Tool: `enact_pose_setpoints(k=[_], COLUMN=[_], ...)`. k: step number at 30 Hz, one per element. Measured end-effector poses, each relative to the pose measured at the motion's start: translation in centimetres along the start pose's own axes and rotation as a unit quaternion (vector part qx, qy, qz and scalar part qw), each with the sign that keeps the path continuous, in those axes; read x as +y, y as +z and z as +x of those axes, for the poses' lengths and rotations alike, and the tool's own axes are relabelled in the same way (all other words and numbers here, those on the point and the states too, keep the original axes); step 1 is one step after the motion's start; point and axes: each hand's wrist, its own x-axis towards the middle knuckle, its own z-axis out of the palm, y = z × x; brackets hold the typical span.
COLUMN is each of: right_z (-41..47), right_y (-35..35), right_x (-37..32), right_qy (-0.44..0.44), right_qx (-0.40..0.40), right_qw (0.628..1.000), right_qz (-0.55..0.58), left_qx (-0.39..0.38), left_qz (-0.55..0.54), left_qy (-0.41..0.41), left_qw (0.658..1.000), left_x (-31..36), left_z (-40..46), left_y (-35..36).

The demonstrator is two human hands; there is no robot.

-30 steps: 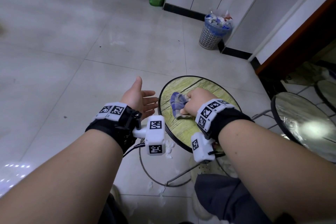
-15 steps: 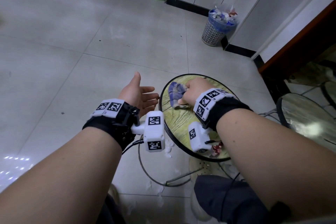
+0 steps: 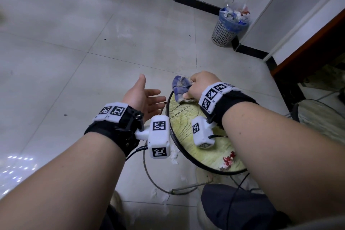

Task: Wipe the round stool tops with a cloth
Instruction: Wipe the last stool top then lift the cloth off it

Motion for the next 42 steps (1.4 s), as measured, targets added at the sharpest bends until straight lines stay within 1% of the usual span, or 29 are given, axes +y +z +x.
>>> enact_pose_setpoints(k=[2,5,10,21,27,34,40,42], right_z=[0.3,0.7,1.2,1.6,2.0,2.1,0.2,-0.4], right_y=[-0.1,-0.2,-1.0,-1.4,-1.9,-1.8,-1.0,-0.6], right_x=[-0.1,-0.1,-0.5,0.3,2.2,1.7,2.2,2.4], right_qy=[-0.005,-0.013,-0.022,-0.044,-0.019,-0.017,0.009,0.010], right_qx=[-0.001,0.019,-0.011,-0.015,-0.024,-0.036,-0.041,-0.031], right_qw=[1.000,1.000,0.999,0.997,0.994,0.989,0.991,0.990], right_qz=[0.004,0.006,-0.032,-0.062,-0.109,-0.139,-0.128,-0.134], left_qx=[-0.001,-0.004,0.002,-0.015,-0.011,-0.010,-0.019,-0.019], left_qz=[-0.003,-0.005,-0.002,0.011,0.014,0.022,0.022,0.017], left_qy=[-0.001,-0.002,0.001,-0.010,-0.007,-0.006,-0.009,-0.008], left_qw=[1.000,1.000,1.000,1.000,1.000,1.000,1.000,1.000], left_x=[0.1,0.1,0.2,0.1,-0.1,0.1,0.3,0.3], left_z=[0.1,0.2,0.5,0.6,0.7,0.6,-0.1,-0.3], left_y=[0.0,0.2,0.3,0.9,0.9,1.1,1.3,1.5])
